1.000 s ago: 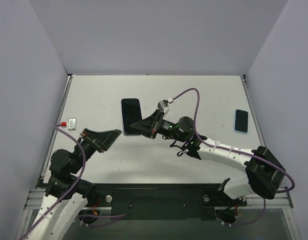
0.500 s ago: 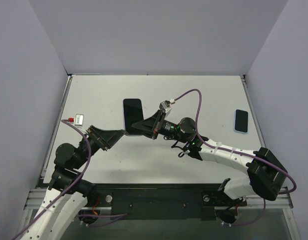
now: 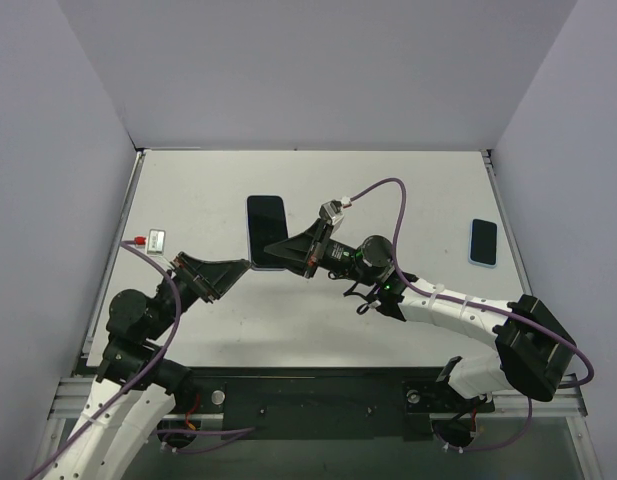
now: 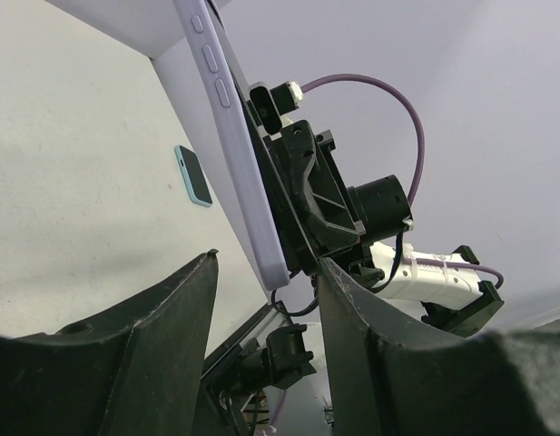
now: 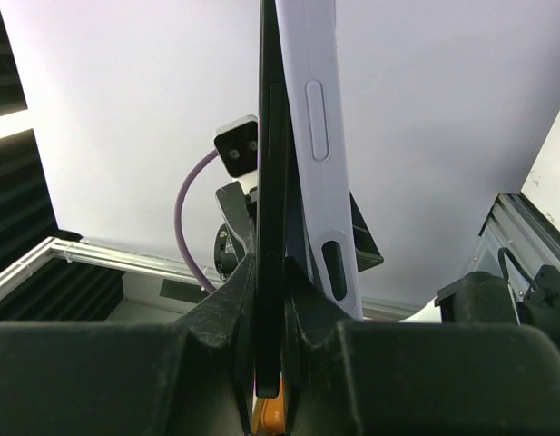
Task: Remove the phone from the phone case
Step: Remove the phone case from the phone, then place the phone case at the center of the board.
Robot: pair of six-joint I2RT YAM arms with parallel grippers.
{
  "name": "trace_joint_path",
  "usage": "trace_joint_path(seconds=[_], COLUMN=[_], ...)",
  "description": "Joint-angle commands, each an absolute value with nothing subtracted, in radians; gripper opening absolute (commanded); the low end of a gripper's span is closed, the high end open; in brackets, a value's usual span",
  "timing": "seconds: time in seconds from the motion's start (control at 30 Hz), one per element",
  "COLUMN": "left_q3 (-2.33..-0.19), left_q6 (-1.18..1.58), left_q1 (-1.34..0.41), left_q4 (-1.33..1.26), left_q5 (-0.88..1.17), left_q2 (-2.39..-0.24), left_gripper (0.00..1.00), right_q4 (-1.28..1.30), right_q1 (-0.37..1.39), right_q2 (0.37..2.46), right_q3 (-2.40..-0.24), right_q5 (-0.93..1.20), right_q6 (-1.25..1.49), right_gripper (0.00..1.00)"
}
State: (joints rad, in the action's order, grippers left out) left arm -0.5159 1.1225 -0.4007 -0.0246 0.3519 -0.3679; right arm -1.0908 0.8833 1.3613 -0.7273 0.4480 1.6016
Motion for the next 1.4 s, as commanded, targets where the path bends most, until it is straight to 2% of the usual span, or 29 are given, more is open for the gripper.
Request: trace_joint_path(seconds=[0.0, 0.13, 0.37, 0.53, 0.6, 0.63, 0.73, 0.8, 0.83, 0.9, 1.0, 1.23, 1.37], left_q3=[-0.515, -0.511, -0.517, -0.549, -0.574, -0.580, -0.626, -0.640, -0.641, -0.644, -0.632, -0.672, -0.770], left_q6=[1.121, 1.127, 1.134, 1.118, 1.100, 1.085, 1.049, 1.034, 1.037, 1.046, 1.037, 0.936, 0.796], left_q1=[-0.407, -0.407, -0.407, -0.407, -0.407, -0.408, -0.408, -0.408, -0.407, -0.407, -0.403, -0.341, -0.293], left_q4=[-0.057, -0.072, -0.098, -0.097, -0.054, -0.034, 0.142, 0.225, 0.262, 0.342, 0.348, 0.236, 0.299], left_q5=[0.345, 0.357, 0.367, 0.370, 0.356, 0.350, 0.267, 0.206, 0.149, 0.048, -0.017, 0.024, 0.014], left_q2=[-0.359, -0.373, -0.417, -0.459, -0.480, -0.494, -0.526, -0.549, -0.561, -0.577, -0.612, -0.843, -0.981], left_gripper=[0.58, 0.58, 0.49, 0.47, 0.43, 0.35, 0.21, 0.05, 0.01, 0.00, 0.00, 0.00, 0.00], right_q4=[-1.278, -1.292, -1.299, -1.295, -1.292, -1.289, -1.287, -1.287, -1.282, -1.250, -1.070, -0.661, -0.500], right_q1=[0.882, 0.884, 0.897, 0.913, 0.916, 0.916, 0.916, 0.919, 0.922, 0.936, 0.963, 0.965, 0.904], right_q2=[1.308, 1.315, 1.330, 1.351, 1.358, 1.361, 1.361, 1.359, 1.358, 1.344, 1.296, 1.073, 0.970], right_q3=[-0.742, -0.741, -0.752, -0.758, -0.755, -0.749, -0.726, -0.706, -0.690, -0.661, -0.617, -0.543, -0.512], right_q5=[0.443, 0.445, 0.448, 0.448, 0.448, 0.449, 0.454, 0.463, 0.472, 0.488, 0.485, 0.396, 0.373], right_q6=[1.620, 1.632, 1.632, 1.621, 1.615, 1.614, 1.609, 1.600, 1.588, 1.540, 1.436, 1.151, 1.071], right_gripper=[0.00, 0.00, 0.00, 0.00, 0.00, 0.00, 0.00, 0.00, 0.00, 0.00, 0.00, 0.00, 0.00])
